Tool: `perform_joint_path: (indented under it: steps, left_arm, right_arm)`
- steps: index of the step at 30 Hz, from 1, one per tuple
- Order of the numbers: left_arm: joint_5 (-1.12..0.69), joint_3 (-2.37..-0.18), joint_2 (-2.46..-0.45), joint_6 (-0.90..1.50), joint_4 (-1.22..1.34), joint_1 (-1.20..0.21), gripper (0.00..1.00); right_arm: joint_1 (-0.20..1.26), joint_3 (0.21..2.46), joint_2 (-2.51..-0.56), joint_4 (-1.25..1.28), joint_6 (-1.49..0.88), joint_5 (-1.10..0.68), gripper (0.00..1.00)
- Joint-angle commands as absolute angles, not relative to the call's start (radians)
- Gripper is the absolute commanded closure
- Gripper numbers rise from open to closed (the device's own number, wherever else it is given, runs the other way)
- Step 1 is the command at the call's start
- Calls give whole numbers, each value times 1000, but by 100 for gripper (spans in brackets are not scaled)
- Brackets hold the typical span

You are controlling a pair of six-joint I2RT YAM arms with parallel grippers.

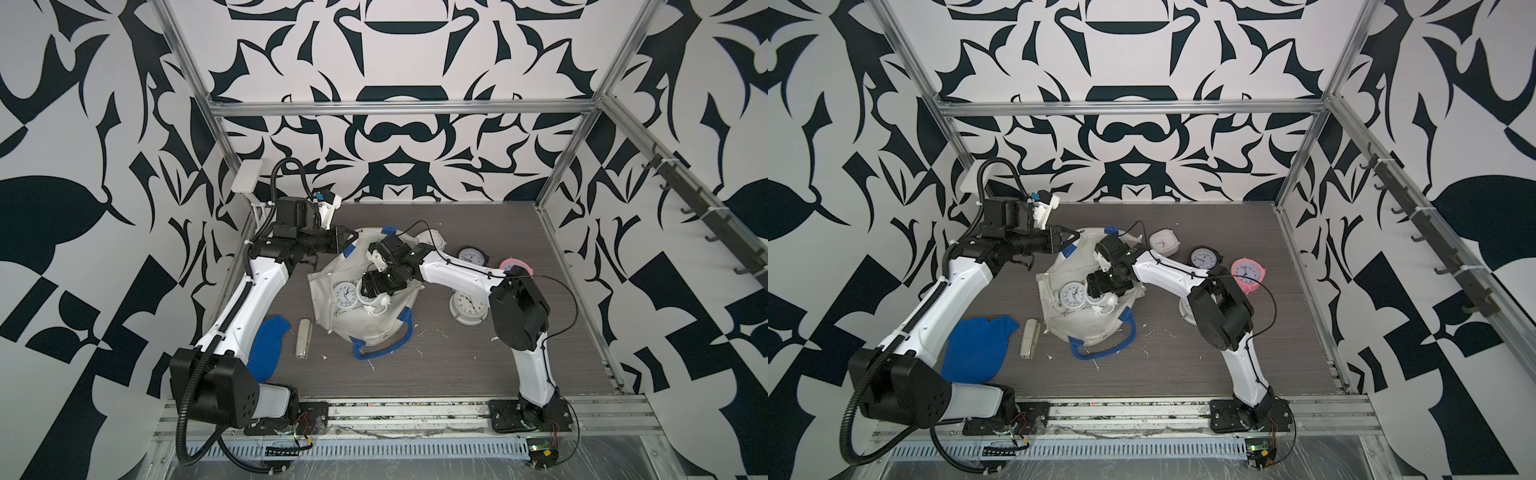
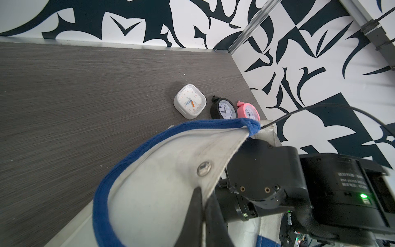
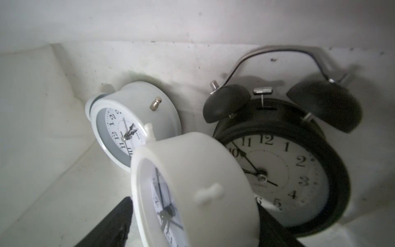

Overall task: Take the alarm clock out of the canvas bag
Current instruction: Pick up the alarm from the canvas bag.

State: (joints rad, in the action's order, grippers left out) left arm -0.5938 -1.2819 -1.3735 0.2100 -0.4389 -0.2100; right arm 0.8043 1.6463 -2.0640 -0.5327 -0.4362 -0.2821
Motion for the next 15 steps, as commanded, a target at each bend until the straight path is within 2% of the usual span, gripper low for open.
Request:
perform_joint_path:
  steps: [1,15]
  left_arm:
    - [-627,-1284,-1336,200,-396,-215,100]
    - [-618,-1286,-1341,196,-408,-215,100]
  right_arm:
    - [806,1644,-2006,-496,-443,-321,19]
    - [805,1683,-1998,-531,-467,-398,36]
